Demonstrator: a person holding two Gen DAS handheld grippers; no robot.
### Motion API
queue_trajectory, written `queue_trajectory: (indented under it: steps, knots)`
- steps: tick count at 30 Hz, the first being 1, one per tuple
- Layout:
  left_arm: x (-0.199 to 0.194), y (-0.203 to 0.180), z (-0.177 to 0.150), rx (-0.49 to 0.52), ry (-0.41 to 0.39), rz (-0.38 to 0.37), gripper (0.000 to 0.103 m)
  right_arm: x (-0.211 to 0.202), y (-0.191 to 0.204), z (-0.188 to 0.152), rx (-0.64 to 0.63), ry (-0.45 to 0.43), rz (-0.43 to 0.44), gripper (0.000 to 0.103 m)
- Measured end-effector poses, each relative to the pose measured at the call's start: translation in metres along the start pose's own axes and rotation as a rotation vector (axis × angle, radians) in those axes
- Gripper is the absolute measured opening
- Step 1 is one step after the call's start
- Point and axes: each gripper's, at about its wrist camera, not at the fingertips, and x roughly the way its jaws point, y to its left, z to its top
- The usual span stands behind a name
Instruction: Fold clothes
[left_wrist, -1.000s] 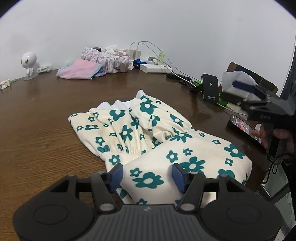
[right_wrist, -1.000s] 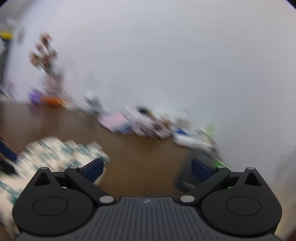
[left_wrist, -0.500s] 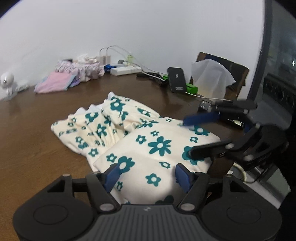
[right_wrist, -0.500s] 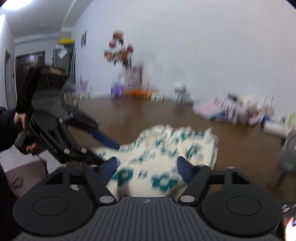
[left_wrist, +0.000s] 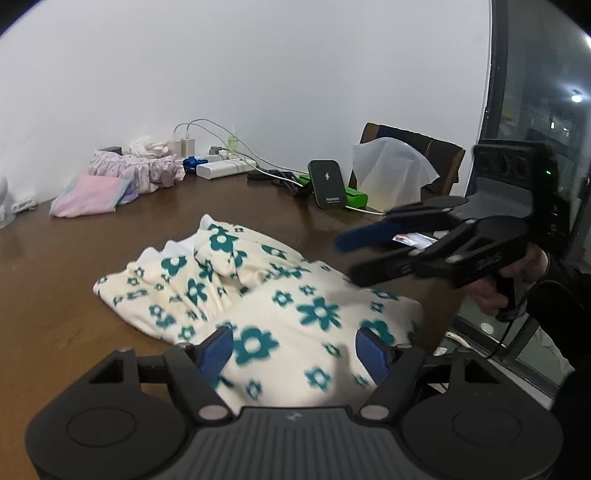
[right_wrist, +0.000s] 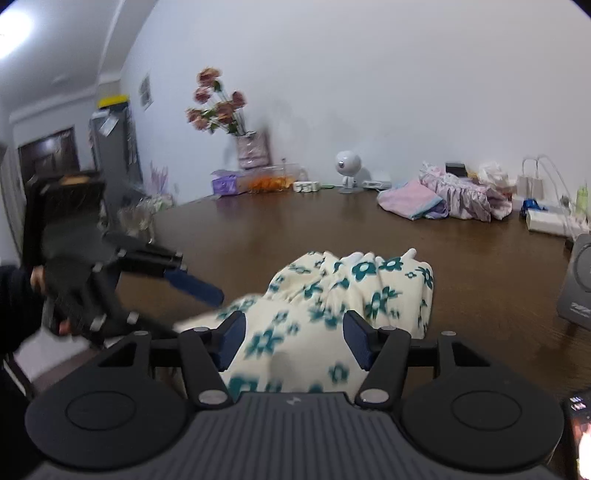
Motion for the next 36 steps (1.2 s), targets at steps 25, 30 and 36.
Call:
queue_trajectory:
  steps: [25,30,36]
  knots:
    - [-0.043,-0.108,-0.087,0.738,-0.104,0.096,0.082,0.058,0.004,0.000,0.077,0.247,-0.116,0.039]
    - [-0.028,-0.102,-0.104,0.813,-0.107,0.180,0.082,0.044,0.017,-0.008,0.078,0.253,-0.106,0.039]
    - [-0.013,-0.094,-0.113,0.906,-0.119,0.187,0.078,0.031,0.036,-0.015,0.084,0.277,-0.103,0.039]
